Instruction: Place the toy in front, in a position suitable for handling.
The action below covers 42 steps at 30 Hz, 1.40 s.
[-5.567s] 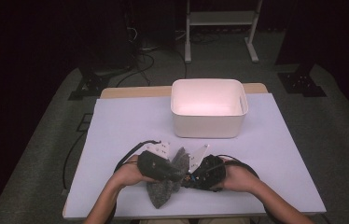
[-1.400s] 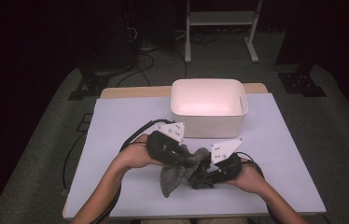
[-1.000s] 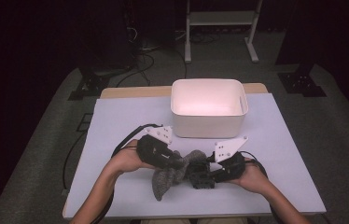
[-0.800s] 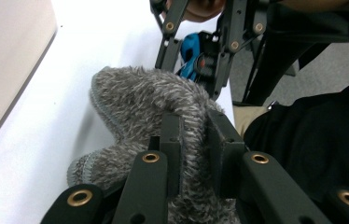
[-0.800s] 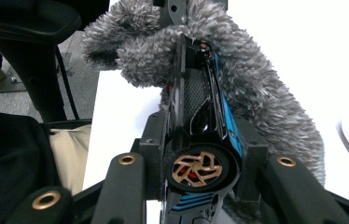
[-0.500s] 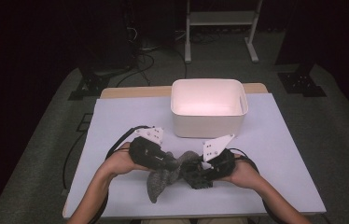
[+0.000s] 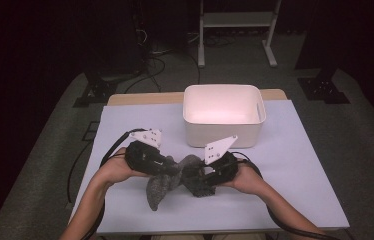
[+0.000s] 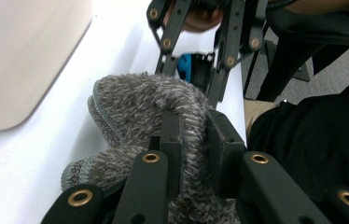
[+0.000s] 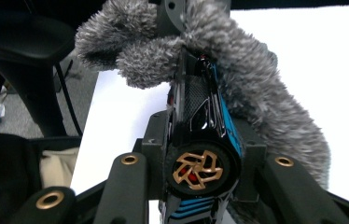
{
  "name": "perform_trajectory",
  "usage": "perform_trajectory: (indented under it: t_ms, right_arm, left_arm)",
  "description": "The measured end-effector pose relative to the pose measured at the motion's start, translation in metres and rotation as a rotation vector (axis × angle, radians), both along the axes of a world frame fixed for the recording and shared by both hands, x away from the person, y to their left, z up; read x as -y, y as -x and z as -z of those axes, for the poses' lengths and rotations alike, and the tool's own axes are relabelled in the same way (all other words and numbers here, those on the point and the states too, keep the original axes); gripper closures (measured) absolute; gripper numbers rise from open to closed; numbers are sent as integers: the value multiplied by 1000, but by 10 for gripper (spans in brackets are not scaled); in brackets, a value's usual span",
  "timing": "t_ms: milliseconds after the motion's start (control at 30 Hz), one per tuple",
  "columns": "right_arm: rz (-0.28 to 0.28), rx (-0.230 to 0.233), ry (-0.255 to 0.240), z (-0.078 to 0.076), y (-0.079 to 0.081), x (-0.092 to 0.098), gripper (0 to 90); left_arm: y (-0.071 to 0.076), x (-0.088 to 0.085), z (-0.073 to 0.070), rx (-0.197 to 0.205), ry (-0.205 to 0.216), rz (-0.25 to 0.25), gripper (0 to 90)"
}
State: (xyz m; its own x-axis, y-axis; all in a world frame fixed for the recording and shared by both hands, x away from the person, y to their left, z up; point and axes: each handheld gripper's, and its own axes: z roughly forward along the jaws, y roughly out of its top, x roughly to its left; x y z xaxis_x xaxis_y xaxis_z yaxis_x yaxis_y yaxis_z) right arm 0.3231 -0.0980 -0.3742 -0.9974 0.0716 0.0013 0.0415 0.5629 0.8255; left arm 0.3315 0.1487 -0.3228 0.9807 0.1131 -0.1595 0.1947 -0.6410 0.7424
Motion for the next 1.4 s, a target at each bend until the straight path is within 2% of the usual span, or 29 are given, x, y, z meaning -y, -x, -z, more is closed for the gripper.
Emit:
perform_trajectory:
  t_ms: [67,133,200,300,433,467,533,567,633,833,1000,1067,1167,1400]
  right_arm:
    - [0,-5,19,3,0,-2,633]
    - [3,-3,14,3,2,2,628]
    - [10,-3,29,0,3,5,620]
    - [31,-5,48,-5,5,12,539]
    - [40,26,73,-14,9,22,553]
    - [41,19,76,-15,10,25,564]
    - [46,32,91,-16,11,30,581]
    - [47,29,101,-16,12,33,616]
    - [56,43,120,-16,15,40,631]
    - [71,24,115,-14,17,55,634]
    - [76,28,139,-17,20,61,628]
    - [84,25,135,-18,21,65,626]
    - [90,34,138,-17,24,70,639]
    - [102,33,157,-14,27,85,639]
  left_arm:
    - [0,5,2,1,-28,3,779]
    - [0,8,3,-9,-3,14,776]
    - [-1,13,2,-12,2,25,776]
    - [-2,23,-1,14,6,48,774]
    - [0,42,-6,22,4,82,774]
    - [-1,45,-7,28,2,90,775]
    - [-1,51,-8,40,4,89,774]
    - [-2,53,-8,41,10,91,774]
    - [-3,55,-7,39,17,90,774]
    - [-5,60,2,18,23,99,774]
    - [-4,68,13,2,6,114,774]
    - [-3,73,18,10,-31,115,774]
    - [-2,79,25,1,-44,122,770]
    - [0,98,46,24,-127,126,768]
